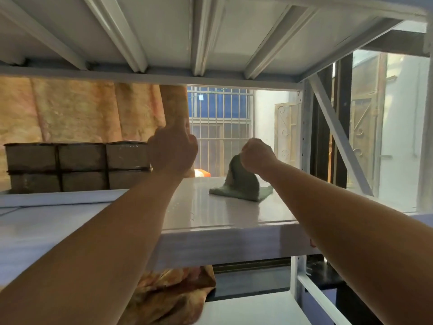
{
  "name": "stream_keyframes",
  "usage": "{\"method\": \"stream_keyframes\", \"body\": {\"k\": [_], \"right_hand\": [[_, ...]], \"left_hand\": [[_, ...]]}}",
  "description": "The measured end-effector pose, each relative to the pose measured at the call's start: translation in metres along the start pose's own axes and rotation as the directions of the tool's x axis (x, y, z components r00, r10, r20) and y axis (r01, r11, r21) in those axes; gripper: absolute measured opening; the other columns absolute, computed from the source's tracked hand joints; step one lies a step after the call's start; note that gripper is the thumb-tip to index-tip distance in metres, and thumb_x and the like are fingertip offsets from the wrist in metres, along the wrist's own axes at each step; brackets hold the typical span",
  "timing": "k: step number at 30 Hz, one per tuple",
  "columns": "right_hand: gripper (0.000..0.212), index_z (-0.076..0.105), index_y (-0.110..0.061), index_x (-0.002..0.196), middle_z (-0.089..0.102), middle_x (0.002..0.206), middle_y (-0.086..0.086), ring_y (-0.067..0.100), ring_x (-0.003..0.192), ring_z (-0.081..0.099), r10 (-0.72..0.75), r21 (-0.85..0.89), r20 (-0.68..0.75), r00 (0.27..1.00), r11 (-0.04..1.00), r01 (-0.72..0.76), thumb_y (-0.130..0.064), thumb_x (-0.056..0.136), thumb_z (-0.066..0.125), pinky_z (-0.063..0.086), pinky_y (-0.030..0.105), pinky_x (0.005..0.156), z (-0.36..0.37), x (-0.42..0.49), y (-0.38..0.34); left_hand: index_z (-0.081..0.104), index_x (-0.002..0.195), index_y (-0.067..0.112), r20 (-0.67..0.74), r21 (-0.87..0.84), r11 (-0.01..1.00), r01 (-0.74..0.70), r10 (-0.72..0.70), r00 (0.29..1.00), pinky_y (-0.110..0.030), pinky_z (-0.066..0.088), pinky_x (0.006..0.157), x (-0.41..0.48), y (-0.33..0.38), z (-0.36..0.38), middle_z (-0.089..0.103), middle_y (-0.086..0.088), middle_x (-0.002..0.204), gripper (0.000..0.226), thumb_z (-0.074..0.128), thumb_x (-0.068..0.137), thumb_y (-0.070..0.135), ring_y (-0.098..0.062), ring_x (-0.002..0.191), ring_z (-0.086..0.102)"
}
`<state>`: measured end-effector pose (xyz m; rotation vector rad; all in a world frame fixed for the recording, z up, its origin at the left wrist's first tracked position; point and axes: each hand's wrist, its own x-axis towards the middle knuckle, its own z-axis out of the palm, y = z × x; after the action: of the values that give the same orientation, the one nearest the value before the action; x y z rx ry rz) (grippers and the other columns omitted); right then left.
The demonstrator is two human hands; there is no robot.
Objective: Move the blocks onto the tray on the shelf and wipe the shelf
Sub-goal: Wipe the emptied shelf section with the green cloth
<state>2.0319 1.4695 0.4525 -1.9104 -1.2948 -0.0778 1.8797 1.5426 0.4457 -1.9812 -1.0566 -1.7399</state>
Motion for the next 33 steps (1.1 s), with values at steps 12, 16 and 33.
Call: {"method": "stream_keyframes", "body": {"k": [12, 16, 33], "right_hand": [[0.052, 0.044, -0.018, 0.143, 0.041, 0.149, 0.005, 0.025, 0.136, 0.039, -0.214, -0.279, 0.627, 0.749, 0.836, 0.472, -0.046, 0.100, 0.034, 0.027, 0.038, 0.112, 0.023, -0.021, -0.011], [0.079, -0.001, -0.038, 0.152, 0.012, 0.161, 0.002, 0.028, 0.147, 0.017, 0.012, -0.339, 0.692, 0.722, 0.888, 0.310, -0.074, 0.086, 0.024, 0.013, 0.045, 0.115, 0.032, -0.020, 0.003], [0.094, -0.005, -0.045, 0.149, -0.004, 0.162, 0.007, 0.037, 0.147, -0.004, 0.137, -0.464, 0.509, 0.850, 0.875, 0.136, -0.089, 0.071, 0.024, 0.002, 0.060, 0.114, 0.023, -0.042, 0.020]], "left_hand": [[0.060, 0.096, 0.014, 0.132, 0.038, 0.999, -0.007, 0.002, 0.991, -0.035, 0.051, 0.074, 0.001, -0.017, 0.006, 0.065, -0.002, 0.088, 0.019, 0.044, 0.090, 0.022, -0.021, 0.080, 0.058], [0.059, 0.106, 0.020, 0.486, -0.005, 0.999, -0.042, 0.039, 0.873, -0.037, 0.055, 0.078, -0.004, -0.021, 0.010, 0.066, -0.003, 0.097, 0.021, 0.045, 0.089, 0.021, -0.021, 0.083, 0.062], [0.060, 0.097, 0.018, 0.489, 0.082, 0.996, -0.042, -0.004, 0.872, -0.035, 0.052, 0.074, -0.006, -0.018, 0.010, 0.063, -0.002, 0.093, 0.017, 0.045, 0.088, 0.021, -0.024, 0.083, 0.060]]}}
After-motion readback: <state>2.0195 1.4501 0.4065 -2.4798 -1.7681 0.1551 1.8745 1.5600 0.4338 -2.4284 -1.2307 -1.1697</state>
